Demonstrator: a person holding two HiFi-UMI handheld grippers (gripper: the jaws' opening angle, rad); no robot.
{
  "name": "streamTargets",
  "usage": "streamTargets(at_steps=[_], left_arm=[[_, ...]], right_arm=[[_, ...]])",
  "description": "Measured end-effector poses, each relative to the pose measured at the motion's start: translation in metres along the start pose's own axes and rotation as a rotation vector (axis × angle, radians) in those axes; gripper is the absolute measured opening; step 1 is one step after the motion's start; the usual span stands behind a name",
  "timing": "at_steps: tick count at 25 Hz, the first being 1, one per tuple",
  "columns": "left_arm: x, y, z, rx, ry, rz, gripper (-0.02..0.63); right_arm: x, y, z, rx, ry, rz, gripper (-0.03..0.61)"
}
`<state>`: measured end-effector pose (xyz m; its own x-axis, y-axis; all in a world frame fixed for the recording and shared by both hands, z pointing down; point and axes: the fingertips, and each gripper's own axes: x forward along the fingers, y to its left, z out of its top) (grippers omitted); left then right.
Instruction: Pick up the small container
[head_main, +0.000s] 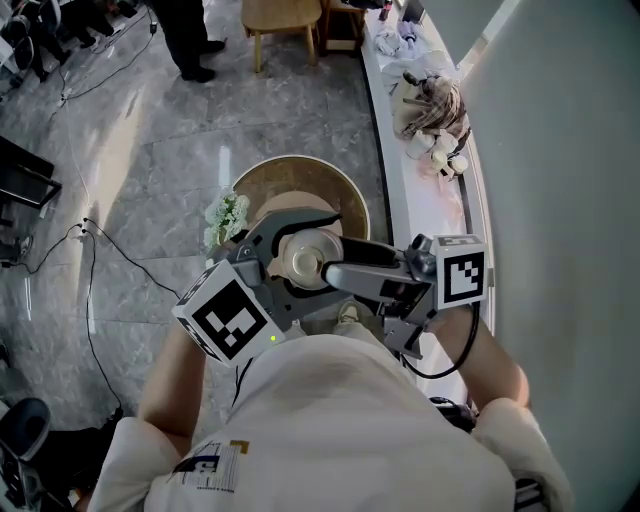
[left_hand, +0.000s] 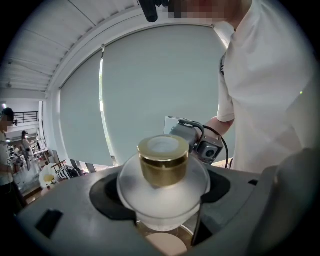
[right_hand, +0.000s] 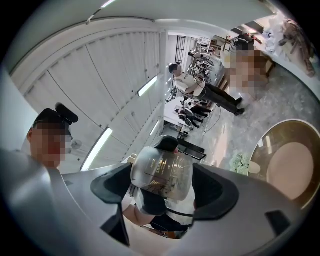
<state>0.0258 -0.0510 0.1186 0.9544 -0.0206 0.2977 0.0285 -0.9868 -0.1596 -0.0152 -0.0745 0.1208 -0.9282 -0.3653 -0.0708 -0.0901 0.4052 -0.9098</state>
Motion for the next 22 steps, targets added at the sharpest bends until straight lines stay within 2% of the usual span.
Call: streamTargets(at_steps=[5,22], left_arm=[[0.001,-0.003,-0.005,-0.027,0.036,-0.012,0.344],[0.008,-0.009,-0.011,-0.036,0.055,-0.051,0.344]], right_arm=[[0.002,0.002,-0.002,0.029,-0.004,0.042,0.365],[-0.006,-0.007,-0.008,0.057,-0.021,0.023,0.365]])
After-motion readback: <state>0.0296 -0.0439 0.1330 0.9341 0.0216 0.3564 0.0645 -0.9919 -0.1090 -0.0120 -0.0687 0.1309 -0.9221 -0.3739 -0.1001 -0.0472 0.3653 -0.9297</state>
